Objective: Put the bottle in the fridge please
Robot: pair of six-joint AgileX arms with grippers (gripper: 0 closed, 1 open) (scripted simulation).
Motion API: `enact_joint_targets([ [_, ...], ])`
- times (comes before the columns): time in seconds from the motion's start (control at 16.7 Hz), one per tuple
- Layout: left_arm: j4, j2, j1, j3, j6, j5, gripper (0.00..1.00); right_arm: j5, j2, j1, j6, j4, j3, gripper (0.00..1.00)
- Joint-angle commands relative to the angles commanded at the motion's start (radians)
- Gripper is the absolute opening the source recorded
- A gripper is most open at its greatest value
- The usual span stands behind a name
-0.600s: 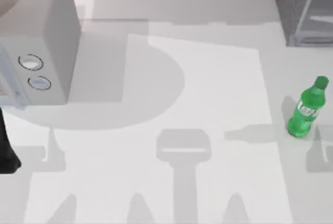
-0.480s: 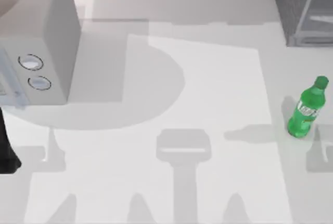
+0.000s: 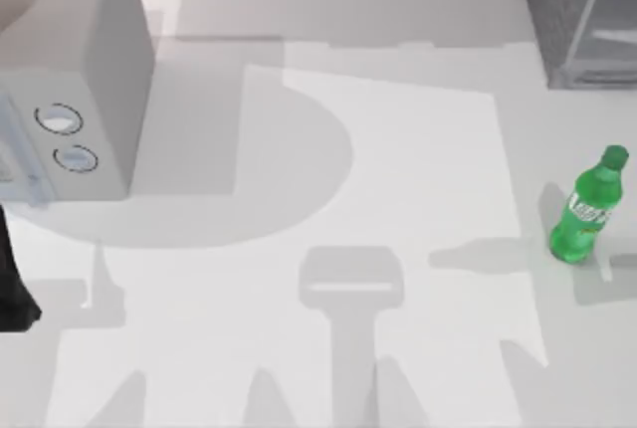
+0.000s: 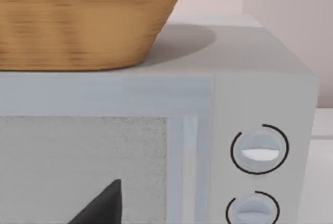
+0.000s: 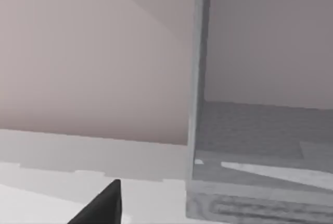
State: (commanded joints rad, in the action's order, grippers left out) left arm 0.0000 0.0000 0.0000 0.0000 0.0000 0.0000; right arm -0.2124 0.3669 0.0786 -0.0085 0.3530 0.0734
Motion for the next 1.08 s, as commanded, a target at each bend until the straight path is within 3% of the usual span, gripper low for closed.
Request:
enact_joint_targets([
  [0.72,0.000,0.000,0.000,0.000,0.000,0.000,1.00,-0.628,1.261,0.192,-0.096,0.989,0.109,1.00],
  [1.08,0.000,0.000,0.000,0.000,0.000,0.000,1.00,-0.833,1.688,0.254,-0.148,1.310,0.138,1.00],
])
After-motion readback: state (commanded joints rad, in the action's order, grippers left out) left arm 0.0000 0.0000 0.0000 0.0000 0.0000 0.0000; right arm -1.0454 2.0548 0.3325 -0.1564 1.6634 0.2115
